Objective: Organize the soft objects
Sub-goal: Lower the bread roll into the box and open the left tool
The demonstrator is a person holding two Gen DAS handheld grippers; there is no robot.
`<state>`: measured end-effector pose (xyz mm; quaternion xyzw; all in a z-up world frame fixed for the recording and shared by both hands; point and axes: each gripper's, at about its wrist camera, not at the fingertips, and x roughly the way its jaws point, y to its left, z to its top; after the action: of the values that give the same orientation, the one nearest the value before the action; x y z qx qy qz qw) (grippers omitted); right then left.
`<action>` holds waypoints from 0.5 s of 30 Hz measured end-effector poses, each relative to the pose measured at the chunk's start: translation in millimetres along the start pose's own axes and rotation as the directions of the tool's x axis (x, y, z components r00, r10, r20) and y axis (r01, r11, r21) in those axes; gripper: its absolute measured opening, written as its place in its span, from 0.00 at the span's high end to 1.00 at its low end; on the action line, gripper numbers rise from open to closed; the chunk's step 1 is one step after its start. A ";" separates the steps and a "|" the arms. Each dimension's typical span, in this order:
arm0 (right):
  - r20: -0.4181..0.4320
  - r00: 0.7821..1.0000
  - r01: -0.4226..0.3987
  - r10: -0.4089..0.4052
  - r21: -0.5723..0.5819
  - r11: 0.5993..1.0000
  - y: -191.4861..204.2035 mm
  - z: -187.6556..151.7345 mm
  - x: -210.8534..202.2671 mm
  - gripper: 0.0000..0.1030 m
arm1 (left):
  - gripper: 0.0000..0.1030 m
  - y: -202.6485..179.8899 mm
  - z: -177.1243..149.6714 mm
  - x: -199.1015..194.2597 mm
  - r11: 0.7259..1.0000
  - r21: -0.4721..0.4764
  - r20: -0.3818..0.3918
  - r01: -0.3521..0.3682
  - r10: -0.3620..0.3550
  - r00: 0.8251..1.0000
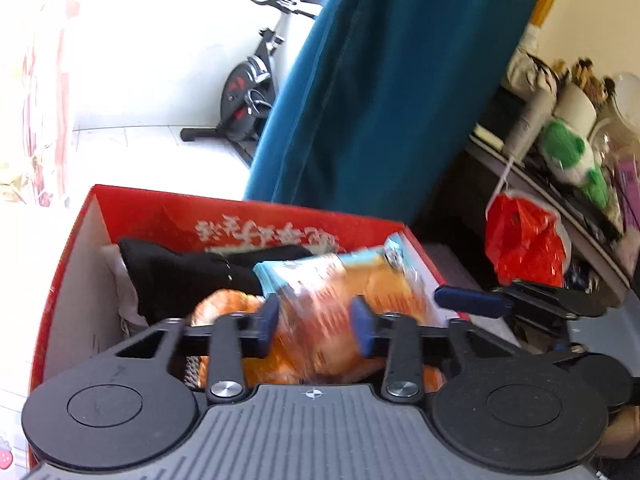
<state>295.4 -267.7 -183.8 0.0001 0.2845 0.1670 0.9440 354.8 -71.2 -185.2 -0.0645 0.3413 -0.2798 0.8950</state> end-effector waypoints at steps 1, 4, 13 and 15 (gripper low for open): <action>0.030 0.999 -0.011 0.010 0.014 1.000 -1.4 3.5 -4.3 0.46 | 0.69 -1.2 1.4 0.9 1.000 0.002 0.004 -0.003 0.003 1.000; 0.063 0.998 0.011 -0.012 0.028 1.000 -4.9 12.7 -6.1 0.59 | 0.69 -3.3 3.0 7.0 1.000 0.022 -0.003 -0.019 0.019 1.000; -0.100 0.992 0.073 -0.073 0.000 0.997 0.5 -4.9 35.0 0.91 | 0.69 -10.7 -4.2 26.9 0.995 0.084 -0.063 -0.059 0.065 0.996; -0.112 0.991 0.075 -0.075 0.004 0.997 -0.4 -8.1 37.5 0.91 | 0.69 -13.1 -3.8 29.5 0.992 0.104 -0.070 -0.067 0.075 0.995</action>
<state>320.5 -257.1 -210.7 -0.0163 0.3373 0.1300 0.9322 364.4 -98.0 -201.1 0.0035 0.3614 -0.2669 0.8934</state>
